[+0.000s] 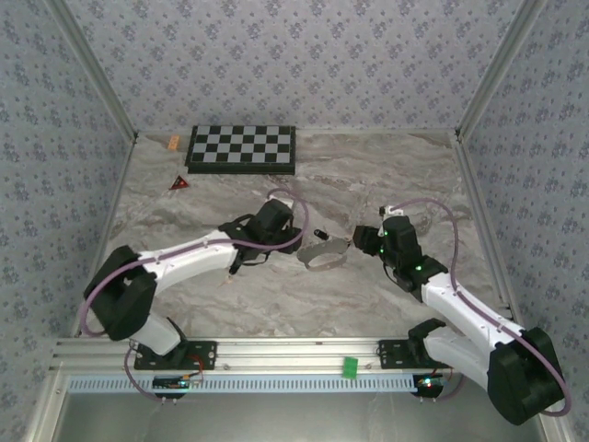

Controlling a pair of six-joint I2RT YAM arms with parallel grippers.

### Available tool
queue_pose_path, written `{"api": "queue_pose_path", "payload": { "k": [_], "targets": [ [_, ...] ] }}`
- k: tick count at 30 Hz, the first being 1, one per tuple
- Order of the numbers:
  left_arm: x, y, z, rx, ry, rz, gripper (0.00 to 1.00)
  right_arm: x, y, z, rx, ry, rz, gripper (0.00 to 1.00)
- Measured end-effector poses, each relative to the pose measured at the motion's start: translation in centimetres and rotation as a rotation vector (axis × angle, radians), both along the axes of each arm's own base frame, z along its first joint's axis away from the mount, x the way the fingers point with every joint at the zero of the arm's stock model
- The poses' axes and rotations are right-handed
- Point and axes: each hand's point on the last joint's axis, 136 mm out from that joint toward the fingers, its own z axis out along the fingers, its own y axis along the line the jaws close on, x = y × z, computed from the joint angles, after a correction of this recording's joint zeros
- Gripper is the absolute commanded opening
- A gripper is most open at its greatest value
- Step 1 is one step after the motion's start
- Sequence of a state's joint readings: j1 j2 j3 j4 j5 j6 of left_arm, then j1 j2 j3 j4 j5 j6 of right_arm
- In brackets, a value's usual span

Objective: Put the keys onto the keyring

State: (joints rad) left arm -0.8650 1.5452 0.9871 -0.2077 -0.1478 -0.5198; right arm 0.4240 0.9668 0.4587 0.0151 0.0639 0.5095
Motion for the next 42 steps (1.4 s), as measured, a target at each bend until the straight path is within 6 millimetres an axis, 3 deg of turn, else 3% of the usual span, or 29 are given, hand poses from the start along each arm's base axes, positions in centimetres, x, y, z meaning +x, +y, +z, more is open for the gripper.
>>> {"api": "queue_pose_path", "payload": {
  "k": [10,23,34,42],
  "targets": [
    [1.4,-6.1,-2.7,0.063,0.027,-0.091,0.39,0.2,-1.5,0.1,0.04,0.003,-0.07,0.49],
    [0.9,-10.2,-6.4,0.15,0.078,-0.186,0.35,0.3,-2.0,-0.2,0.059,0.014,-0.092,0.5],
    [0.8,-10.1,-8.5,0.26,0.093,-0.195,0.34,0.3,-1.8,-0.1,0.073,0.018,-0.086,0.52],
    [1.6,-10.3,-8.0,0.289,0.072,-0.185,0.29,0.3,-1.9,-0.2,0.077,0.019,-0.092,0.52]
  ]
}}
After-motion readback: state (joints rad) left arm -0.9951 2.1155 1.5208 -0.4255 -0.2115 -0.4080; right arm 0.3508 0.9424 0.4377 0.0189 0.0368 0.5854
